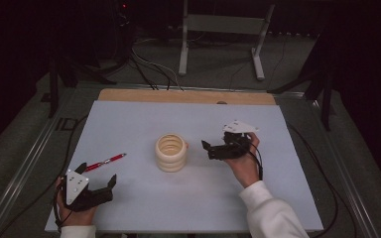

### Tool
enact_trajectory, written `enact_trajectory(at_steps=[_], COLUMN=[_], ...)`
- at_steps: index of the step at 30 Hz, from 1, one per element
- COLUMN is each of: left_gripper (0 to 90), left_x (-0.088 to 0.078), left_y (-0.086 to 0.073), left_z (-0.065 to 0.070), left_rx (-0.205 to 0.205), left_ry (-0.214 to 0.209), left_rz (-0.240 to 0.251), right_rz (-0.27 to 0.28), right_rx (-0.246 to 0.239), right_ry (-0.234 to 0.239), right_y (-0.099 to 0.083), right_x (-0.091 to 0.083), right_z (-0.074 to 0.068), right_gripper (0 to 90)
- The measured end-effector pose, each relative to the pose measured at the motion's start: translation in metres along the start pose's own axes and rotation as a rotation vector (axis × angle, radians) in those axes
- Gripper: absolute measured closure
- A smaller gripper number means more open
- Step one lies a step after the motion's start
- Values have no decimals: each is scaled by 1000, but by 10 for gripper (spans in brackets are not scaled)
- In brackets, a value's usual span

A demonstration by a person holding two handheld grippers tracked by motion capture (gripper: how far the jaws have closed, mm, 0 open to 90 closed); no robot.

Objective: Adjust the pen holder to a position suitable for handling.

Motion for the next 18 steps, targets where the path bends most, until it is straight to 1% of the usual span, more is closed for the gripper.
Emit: enact_trajectory(at_steps=[2,3,4,5,10,12,15,17,18], left_gripper=[8,8,8,8,8,8,8,8,8], left_x=[0,0,0,0,-1,-1,-1,-2,-2], left_y=[0,0,0,0,0,0,0,1,1], left_z=[0,0,0,0,-1,-2,-2,-2,-2], left_rx=[1,1,0,1,-5,-6,0,-1,-5], left_ry=[0,0,0,1,6,8,12,12,9], left_rz=[-2,-2,-2,-3,6,8,16,18,19], right_rz=[11,11,18,30,24,33,42,63,63], right_rx=[0,0,5,11,-27,-32,-4,28,28], right_ry=[-18,-18,-22,-37,-77,-97,-99,-92,-92], right_y=[-6,-6,-9,-17,-40,-49,-65,-75,-75], right_x=[-12,-12,-18,-29,-52,-61,-71,-77,-77], right_z=[6,6,9,14,20,24,30,34,34], right_gripper=[7,7,7,7,0,0,0,0,0])
Point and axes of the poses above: each handheld gripper's, and its own axes: x roughly forward along the jaws, y roughly out of its top, z roughly to its right, the point moved 5 cm from there along x, roughly forward along the jaws, and after that the axes turned 2 degrees about x, right-handed, at the moved point
